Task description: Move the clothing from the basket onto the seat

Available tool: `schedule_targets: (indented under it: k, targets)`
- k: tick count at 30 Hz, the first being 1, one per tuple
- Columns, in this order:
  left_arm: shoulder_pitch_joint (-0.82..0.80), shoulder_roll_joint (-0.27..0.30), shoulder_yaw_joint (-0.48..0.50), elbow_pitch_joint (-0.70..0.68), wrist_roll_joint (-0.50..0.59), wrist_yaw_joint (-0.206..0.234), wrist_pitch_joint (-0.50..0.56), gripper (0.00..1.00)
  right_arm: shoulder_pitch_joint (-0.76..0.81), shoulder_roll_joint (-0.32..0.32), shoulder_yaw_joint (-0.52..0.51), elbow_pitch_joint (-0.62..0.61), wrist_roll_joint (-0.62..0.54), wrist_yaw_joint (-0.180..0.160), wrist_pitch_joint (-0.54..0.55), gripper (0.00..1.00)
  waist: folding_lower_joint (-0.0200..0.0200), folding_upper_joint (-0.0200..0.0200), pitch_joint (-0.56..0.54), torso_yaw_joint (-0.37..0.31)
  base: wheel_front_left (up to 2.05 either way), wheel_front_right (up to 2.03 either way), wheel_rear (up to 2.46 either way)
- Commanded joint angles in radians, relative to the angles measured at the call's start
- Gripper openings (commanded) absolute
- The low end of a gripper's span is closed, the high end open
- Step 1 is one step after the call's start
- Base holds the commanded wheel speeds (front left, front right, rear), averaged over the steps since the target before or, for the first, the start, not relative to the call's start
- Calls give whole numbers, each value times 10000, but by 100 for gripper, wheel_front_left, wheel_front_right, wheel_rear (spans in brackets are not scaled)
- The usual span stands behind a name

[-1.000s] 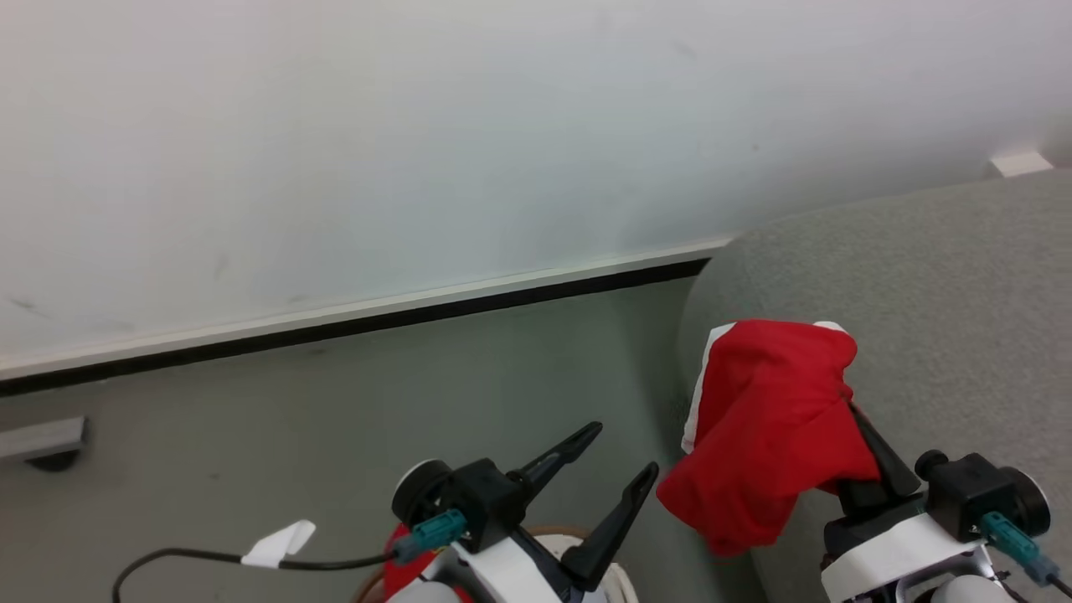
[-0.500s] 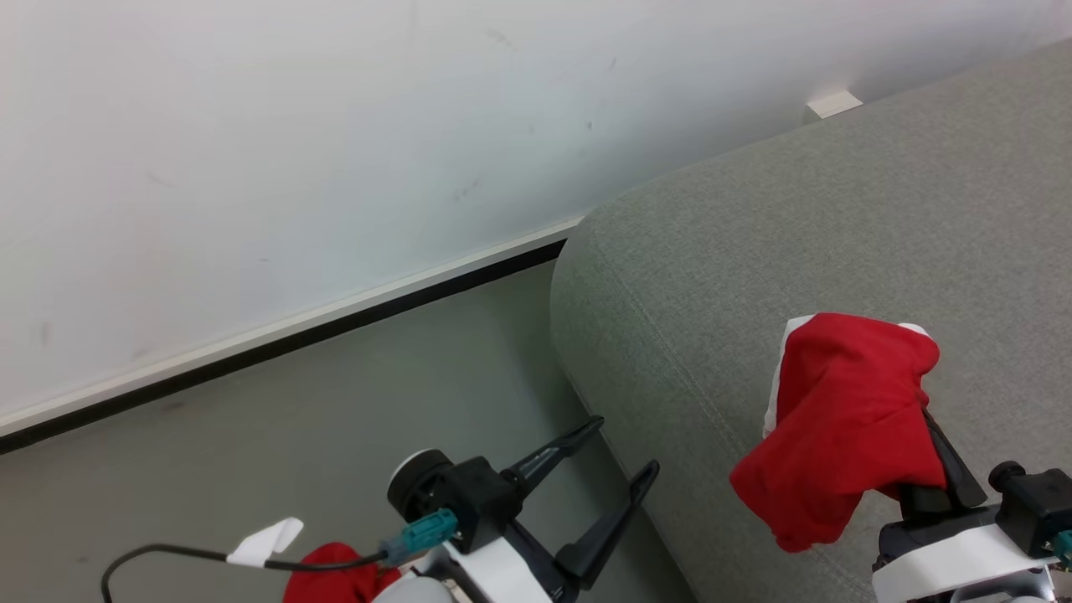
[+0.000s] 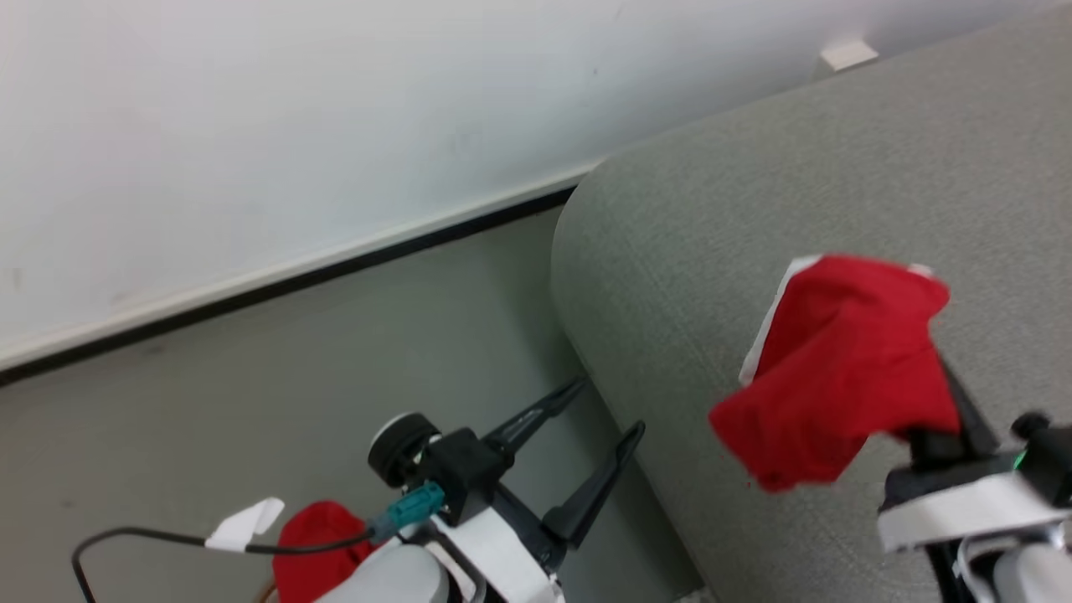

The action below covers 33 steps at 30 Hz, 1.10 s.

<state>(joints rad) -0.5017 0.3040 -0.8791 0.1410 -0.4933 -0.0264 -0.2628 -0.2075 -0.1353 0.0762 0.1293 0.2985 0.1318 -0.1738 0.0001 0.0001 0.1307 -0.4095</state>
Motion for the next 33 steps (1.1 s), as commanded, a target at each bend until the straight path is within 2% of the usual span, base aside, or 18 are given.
schedule_targets:
  k: [1, 7, 12, 19, 23, 27, 31, 33]
  targets:
    - [-175, 104, 48, -89, 163, -40, -9, 100, -374, -23, -144, -9, 55, -22, -4, 0, -1, -1, 438, 265, 0, 0, 0]
    - [-830, 254, 151, -382, 360, -204, 17, 100, -2256, -227, -1076, 205, 76, -22, 321, 0, -1, -1, 1740, 1003, 0, 0, 0]
    - [-1304, 429, 356, -718, 475, -282, 16, 100, -3876, -874, -1743, 460, -284, -22, 735, 0, -1, -1, 2839, 1700, 0, 0, 0]
    - [-1991, 534, 615, -1072, 724, -398, -4, 100, -6153, -1608, -3230, 1295, -641, -22, 1232, 0, -1, -1, 4226, 2613, 0, 0, 0]
    - [-2381, 380, 665, -1195, 761, -496, -9, 100, -7345, -1915, -4069, 2131, -981, -22, 1476, 0, -1, -1, 4939, 3145, 0, 0, 0]
    - [-2650, 220, 668, -1134, 808, -567, -10, 100, -8089, -2543, -4323, 3311, -1646, -22, 1803, 0, -1, -1, 5457, 3587, 0, 0, 0]
    - [-2735, 51, 799, -1072, 862, -620, -13, 100, -8315, -3067, -4676, 4527, -2375, -22, 1993, 0, -1, -1, 5727, 3885, 0, 0, 0]
    - [-2653, 19, 915, -1053, 884, -642, -15, 100, -8139, -3214, -4410, 5218, -2846, -22, 2416, 0, -1, -1, 5752, 3937, 0, 0, 0]
